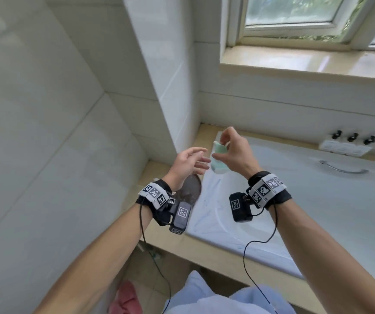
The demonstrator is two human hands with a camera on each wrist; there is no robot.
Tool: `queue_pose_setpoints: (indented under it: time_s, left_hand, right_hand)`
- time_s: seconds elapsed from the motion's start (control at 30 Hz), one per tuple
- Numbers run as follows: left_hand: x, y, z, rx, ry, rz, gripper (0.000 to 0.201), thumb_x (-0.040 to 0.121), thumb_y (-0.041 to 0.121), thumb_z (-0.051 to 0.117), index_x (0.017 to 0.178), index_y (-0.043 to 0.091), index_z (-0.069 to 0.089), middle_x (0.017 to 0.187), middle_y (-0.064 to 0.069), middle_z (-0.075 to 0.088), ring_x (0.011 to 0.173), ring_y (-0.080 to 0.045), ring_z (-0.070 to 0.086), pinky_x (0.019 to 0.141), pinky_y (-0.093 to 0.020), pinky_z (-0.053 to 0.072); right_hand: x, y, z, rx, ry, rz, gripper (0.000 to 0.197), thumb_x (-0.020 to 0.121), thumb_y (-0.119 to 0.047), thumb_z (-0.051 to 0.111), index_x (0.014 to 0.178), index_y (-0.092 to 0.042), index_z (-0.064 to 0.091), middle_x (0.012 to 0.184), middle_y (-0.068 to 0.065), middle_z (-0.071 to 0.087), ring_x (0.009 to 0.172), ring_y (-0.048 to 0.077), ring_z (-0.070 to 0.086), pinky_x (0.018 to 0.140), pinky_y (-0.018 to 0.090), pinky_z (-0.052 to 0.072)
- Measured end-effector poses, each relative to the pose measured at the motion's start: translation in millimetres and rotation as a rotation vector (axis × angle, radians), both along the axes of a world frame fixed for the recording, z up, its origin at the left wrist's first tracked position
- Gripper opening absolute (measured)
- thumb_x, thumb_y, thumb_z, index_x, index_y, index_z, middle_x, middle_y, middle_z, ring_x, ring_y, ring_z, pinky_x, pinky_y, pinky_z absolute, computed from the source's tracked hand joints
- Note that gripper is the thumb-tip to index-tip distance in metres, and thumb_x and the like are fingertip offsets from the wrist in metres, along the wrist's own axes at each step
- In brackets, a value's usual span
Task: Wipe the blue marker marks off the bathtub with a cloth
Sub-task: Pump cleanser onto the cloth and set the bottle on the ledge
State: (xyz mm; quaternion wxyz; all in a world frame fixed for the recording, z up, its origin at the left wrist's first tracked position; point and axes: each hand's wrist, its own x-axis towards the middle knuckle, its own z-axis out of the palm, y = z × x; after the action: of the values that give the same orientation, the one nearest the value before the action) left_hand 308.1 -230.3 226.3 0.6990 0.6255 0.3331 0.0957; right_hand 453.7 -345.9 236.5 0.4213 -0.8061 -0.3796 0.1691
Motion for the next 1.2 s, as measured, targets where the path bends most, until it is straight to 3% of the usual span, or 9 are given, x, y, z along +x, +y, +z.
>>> queue_pose_setpoints:
  time_s: [0.07, 0.13, 0.3, 0.4, 0.53, 0.7, 0.87, 1.0, 1.2]
  left_hand:
    - [-14.0, 18.9, -3.0, -0.034, 0.017, 0.035, 0.025, 0.101, 0.020, 0.056, 0.118, 0.004, 0.065, 0.095, -0.014, 0.073, 0.076, -0.024, 0.071, 0.060, -0.026, 0.055]
    - [-30.2, 34.1, -11.5, -0.032, 0.062, 0.089, 0.021, 0.098, 0.020, 0.062, 0.109, 0.003, 0.069, 0.089, -0.013, 0.073, 0.072, -0.023, 0.071, 0.058, -0.026, 0.054]
    - [-87.4, 74.9, -40.2, -0.004, 0.179, 0.315, 0.025, 0.086, 0.015, 0.077, 0.105, 0.000, 0.070, 0.082, -0.013, 0.073, 0.062, -0.014, 0.067, 0.054, -0.022, 0.052]
    - [-123.6, 100.8, -64.5, 0.009, 0.261, 0.364, 0.026, 0.084, 0.011, 0.078, 0.106, 0.001, 0.070, 0.087, -0.012, 0.073, 0.064, -0.012, 0.066, 0.057, -0.024, 0.053]
    - [-163.0, 131.4, -115.5, 0.066, 0.413, 0.444, 0.028, 0.082, 0.014, 0.079, 0.107, 0.003, 0.071, 0.083, -0.007, 0.074, 0.066, -0.012, 0.065, 0.061, -0.028, 0.056]
    - [-191.6, 158.0, -191.5, 0.222, 0.643, 0.429, 0.038, 0.069, 0.032, 0.086, 0.100, 0.020, 0.068, 0.086, 0.007, 0.073, 0.073, -0.008, 0.068, 0.064, -0.025, 0.057]
    - [-217.4, 179.6, -265.6, 0.510, 0.853, 0.337, 0.037, 0.067, 0.037, 0.081, 0.096, 0.027, 0.061, 0.092, 0.010, 0.063, 0.084, -0.014, 0.060, 0.070, -0.031, 0.052]
    - [-238.7, 194.5, -305.5, 0.680, 0.897, 0.324, 0.023, 0.082, 0.030, 0.074, 0.101, 0.026, 0.061, 0.096, 0.005, 0.060, 0.083, -0.016, 0.058, 0.066, -0.030, 0.049]
    - [-265.8, 195.2, -338.8, 0.729, 0.856, 0.257, 0.028, 0.086, 0.032, 0.072, 0.112, 0.032, 0.061, 0.100, 0.008, 0.058, 0.079, -0.015, 0.060, 0.066, -0.030, 0.052]
  right_hand:
    - [-23.2, 27.6, -10.3, -0.001, 0.119, 0.070, 0.049, 0.069, -0.027, 0.090, 0.095, -0.018, 0.050, 0.090, -0.004, 0.061, 0.072, 0.011, 0.054, 0.060, 0.019, 0.045]
    - [-45.0, 52.5, -21.8, -0.011, 0.235, 0.133, 0.046, 0.071, -0.029, 0.088, 0.098, -0.019, 0.052, 0.094, -0.002, 0.063, 0.072, 0.011, 0.056, 0.065, 0.027, 0.051]
    - [-91.9, 104.4, -52.9, -0.030, 0.580, 0.304, 0.035, 0.084, 0.002, 0.070, 0.110, -0.009, 0.048, 0.111, 0.015, 0.064, 0.092, 0.032, 0.070, 0.076, 0.036, 0.062]
    - [-112.4, 128.3, -87.6, -0.065, 0.702, 0.326, 0.032, 0.087, 0.001, 0.061, 0.114, -0.012, 0.051, 0.115, 0.012, 0.067, 0.101, 0.028, 0.070, 0.085, 0.043, 0.061]
    - [-122.0, 153.4, -164.1, -0.205, 0.469, 0.251, 0.031, 0.084, -0.009, 0.062, 0.114, -0.019, 0.057, 0.112, -0.002, 0.069, 0.102, 0.014, 0.068, 0.089, 0.043, 0.058]
    - [-129.0, 174.1, -288.5, -0.521, 0.285, 0.304, 0.050, 0.084, -0.027, 0.068, 0.130, -0.016, 0.053, 0.120, 0.009, 0.066, 0.106, 0.028, 0.065, 0.092, 0.038, 0.053]
    - [-138.6, 192.1, -405.2, -0.680, 0.061, 0.366, 0.077, 0.081, -0.043, 0.074, 0.146, -0.025, 0.037, 0.138, 0.010, 0.046, 0.120, 0.036, 0.049, 0.095, 0.049, 0.051]
    - [-146.6, 220.2, -466.7, -0.686, -0.073, 0.367, 0.070, 0.085, -0.030, 0.072, 0.143, -0.030, 0.032, 0.145, 0.009, 0.037, 0.126, 0.038, 0.042, 0.090, 0.050, 0.052]
    - [-160.2, 264.6, -511.3, -0.683, -0.160, 0.359, 0.062, 0.091, -0.028, 0.065, 0.143, -0.029, 0.031, 0.148, 0.012, 0.035, 0.128, 0.041, 0.043, 0.089, 0.053, 0.053]
